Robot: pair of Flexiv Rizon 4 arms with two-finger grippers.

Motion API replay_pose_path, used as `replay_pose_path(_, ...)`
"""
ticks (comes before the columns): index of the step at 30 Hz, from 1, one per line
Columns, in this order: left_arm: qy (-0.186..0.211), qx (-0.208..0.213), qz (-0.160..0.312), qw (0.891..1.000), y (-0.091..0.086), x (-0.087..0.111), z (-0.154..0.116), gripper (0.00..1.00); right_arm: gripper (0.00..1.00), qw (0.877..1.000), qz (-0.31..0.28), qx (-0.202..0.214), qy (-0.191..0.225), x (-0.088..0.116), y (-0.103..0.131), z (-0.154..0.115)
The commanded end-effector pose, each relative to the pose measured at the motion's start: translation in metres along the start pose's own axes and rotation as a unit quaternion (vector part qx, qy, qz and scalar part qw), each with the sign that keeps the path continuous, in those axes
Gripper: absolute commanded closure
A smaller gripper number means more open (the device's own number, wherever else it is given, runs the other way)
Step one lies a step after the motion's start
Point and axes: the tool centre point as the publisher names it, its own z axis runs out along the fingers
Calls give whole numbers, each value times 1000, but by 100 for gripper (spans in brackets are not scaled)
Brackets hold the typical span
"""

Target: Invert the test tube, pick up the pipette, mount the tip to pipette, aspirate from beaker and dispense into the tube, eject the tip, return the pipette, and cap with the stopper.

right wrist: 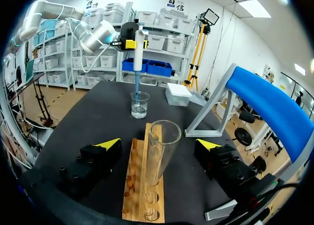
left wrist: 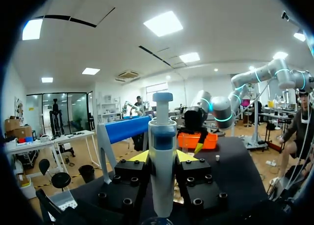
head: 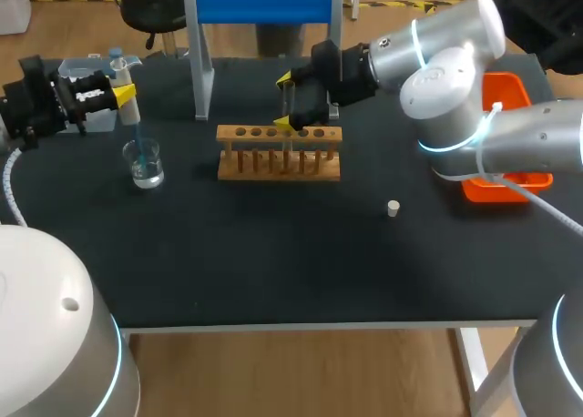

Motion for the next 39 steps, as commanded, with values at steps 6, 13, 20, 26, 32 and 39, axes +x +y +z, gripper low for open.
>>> replay_pose_path(6, -1, 0, 0, 1000, -1, 0, 0, 100, 0, 1000, 0, 1, 1, 0, 0, -1)
replay_pose_path(13, -1, 0, 0, 1000, -1, 0, 0, 100, 0, 1000, 0, 1, 1, 0, 0, -1)
replay_pose_path(20, -1, -2, 12, 1000, -17, 5, 1, 100, 0, 1000, 0, 1, 1, 0, 0, -1)
replay_pose_path(26, -5, -13, 27, 1000, -50, 11, 8, 100, 0, 1000, 0, 1, 1, 0, 0, -1)
replay_pose_path(32, -9, -31, 30, 999, -88, 16, 17, 100, 0, 1000, 0, 1, 1, 0, 0, -1)
replay_pose_path(39, 6, -39, 37, 999, -133, 25, 41, 100, 0, 1000, 0, 1, 1, 0, 0, -1)
